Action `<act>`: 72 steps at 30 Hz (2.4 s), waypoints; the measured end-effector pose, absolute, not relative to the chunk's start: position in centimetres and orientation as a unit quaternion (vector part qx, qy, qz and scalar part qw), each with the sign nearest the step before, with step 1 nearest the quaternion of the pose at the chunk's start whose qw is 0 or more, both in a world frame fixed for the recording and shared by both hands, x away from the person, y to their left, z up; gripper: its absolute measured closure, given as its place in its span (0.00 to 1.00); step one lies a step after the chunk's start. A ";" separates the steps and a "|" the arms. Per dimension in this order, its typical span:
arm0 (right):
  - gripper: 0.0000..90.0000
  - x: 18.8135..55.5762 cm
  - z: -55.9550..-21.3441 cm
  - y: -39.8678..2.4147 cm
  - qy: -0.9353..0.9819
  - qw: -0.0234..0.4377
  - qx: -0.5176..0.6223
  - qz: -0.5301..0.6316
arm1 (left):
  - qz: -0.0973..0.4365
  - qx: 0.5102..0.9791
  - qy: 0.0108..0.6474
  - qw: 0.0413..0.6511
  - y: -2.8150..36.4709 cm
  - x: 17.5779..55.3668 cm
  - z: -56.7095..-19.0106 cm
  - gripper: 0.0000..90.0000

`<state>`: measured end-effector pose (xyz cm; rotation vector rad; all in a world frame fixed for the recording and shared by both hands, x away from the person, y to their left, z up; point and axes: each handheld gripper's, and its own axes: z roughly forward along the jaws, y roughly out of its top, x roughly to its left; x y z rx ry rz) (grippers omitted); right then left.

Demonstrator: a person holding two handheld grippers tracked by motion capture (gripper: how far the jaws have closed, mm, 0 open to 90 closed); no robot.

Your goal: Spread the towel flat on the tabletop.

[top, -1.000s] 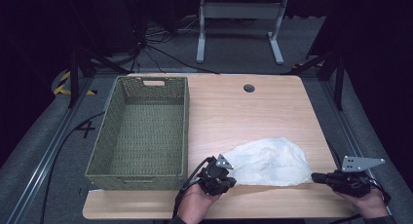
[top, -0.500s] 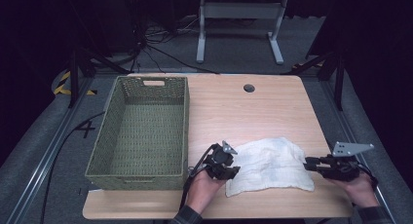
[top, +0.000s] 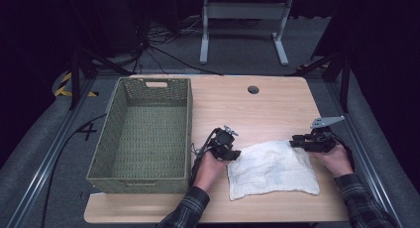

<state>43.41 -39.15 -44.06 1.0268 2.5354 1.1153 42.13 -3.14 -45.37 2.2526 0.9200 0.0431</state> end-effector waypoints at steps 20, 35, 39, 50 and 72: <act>0.99 43.0 -40.9 -39.5 0.834 0.141 0.321 0.426 | 0.086 0.857 0.330 0.386 -3.0 42.2 -41.0 0.99; 0.99 34.8 -41.5 -38.7 0.864 0.118 0.270 0.409 | 0.078 0.878 0.268 0.388 -2.3 34.3 -40.8 0.98; 0.99 32.9 -42.8 -38.3 0.875 0.098 0.264 0.394 | 0.056 0.892 0.266 0.361 -2.1 32.9 -42.3 0.98; 0.90 30.9 -44.5 -37.6 0.895 0.060 0.257 0.359 | -0.007 0.910 0.259 0.325 -2.1 32.2 -44.6 0.91; 0.94 34.4 -43.1 -39.9 0.863 0.074 0.292 0.405 | 0.032 0.892 0.277 0.357 -2.2 34.3 -44.2 0.69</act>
